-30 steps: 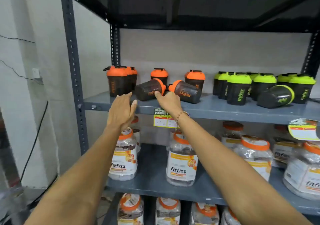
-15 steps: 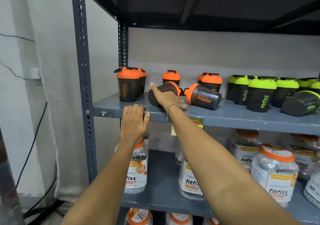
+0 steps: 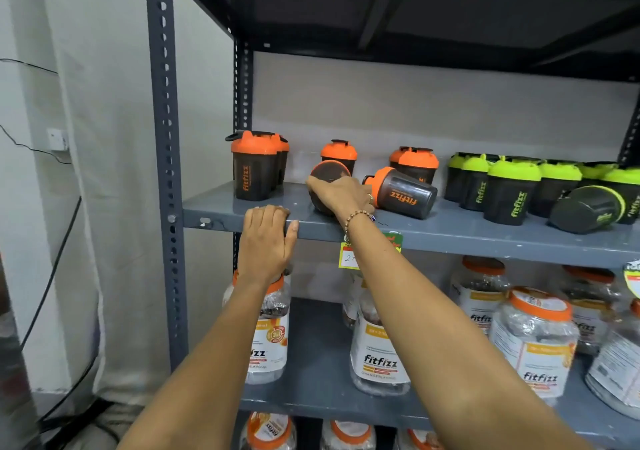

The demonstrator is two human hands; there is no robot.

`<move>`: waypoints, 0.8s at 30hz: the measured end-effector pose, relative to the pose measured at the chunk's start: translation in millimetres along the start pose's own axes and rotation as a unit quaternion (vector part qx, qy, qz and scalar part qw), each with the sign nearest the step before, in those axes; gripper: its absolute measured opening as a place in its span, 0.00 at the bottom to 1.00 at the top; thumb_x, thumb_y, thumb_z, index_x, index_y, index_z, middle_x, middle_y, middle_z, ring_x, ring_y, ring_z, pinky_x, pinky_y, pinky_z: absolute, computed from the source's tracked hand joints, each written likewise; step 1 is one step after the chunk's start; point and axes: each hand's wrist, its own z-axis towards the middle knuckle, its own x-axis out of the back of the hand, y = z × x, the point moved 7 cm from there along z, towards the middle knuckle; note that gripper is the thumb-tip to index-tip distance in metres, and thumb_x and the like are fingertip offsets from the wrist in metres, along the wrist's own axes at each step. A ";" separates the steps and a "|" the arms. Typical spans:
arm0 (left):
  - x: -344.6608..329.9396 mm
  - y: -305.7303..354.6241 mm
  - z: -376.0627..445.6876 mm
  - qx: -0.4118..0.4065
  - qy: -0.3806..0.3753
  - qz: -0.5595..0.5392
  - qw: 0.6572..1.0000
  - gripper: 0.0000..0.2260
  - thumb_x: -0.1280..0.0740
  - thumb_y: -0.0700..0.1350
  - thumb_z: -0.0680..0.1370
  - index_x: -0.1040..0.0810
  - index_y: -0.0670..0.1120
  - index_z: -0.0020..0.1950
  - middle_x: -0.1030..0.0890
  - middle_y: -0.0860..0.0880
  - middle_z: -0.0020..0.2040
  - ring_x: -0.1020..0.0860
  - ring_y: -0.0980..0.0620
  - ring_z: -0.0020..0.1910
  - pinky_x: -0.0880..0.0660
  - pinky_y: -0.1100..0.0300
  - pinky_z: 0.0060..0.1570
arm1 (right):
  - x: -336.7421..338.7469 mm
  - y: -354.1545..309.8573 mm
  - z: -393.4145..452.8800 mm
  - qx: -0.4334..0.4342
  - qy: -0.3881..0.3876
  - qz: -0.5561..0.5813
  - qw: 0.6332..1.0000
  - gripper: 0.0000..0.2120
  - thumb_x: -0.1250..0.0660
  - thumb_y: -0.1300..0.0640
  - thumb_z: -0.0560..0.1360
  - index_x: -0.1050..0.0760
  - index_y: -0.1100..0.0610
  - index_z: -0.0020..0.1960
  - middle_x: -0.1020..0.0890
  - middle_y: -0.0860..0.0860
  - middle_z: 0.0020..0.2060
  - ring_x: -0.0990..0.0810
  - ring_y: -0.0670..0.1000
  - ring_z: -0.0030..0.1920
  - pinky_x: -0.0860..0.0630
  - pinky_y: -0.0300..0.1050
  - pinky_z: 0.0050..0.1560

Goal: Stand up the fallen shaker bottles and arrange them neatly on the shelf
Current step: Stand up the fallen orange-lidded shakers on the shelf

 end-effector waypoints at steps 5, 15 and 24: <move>0.7 0.3 -0.2 0.004 -0.004 0.009 1.000 0.16 0.46 0.52 0.80 0.24 0.43 0.52 0.22 0.45 0.48 0.27 0.46 0.49 0.36 0.55 0.55 | 3.0 -0.2 -0.7 0.074 -0.039 -0.053 0.995 0.41 0.32 0.40 0.68 0.41 0.59 0.73 0.32 0.60 0.67 0.29 0.62 0.66 0.29 0.52 0.61; -0.4 -2.5 -1.3 0.022 -0.013 -0.003 1.000 0.17 0.46 0.53 0.80 0.24 0.44 0.53 0.22 0.46 0.50 0.27 0.48 0.50 0.36 0.57 0.56 | 7.5 -2.1 6.0 0.054 -0.145 0.050 0.987 0.32 0.32 0.44 0.67 0.33 0.60 0.66 0.25 0.57 0.60 0.25 0.58 0.57 0.22 0.53 0.56; -1.2 -2.0 -0.9 0.019 0.010 0.011 1.000 0.16 0.45 0.53 0.79 0.23 0.44 0.52 0.22 0.45 0.48 0.26 0.47 0.49 0.37 0.57 0.55 | 8.7 14.8 15.0 -0.070 -0.300 0.333 0.891 0.30 0.23 0.62 0.64 0.30 0.61 0.63 0.21 0.57 0.56 0.22 0.57 0.57 0.20 0.49 0.41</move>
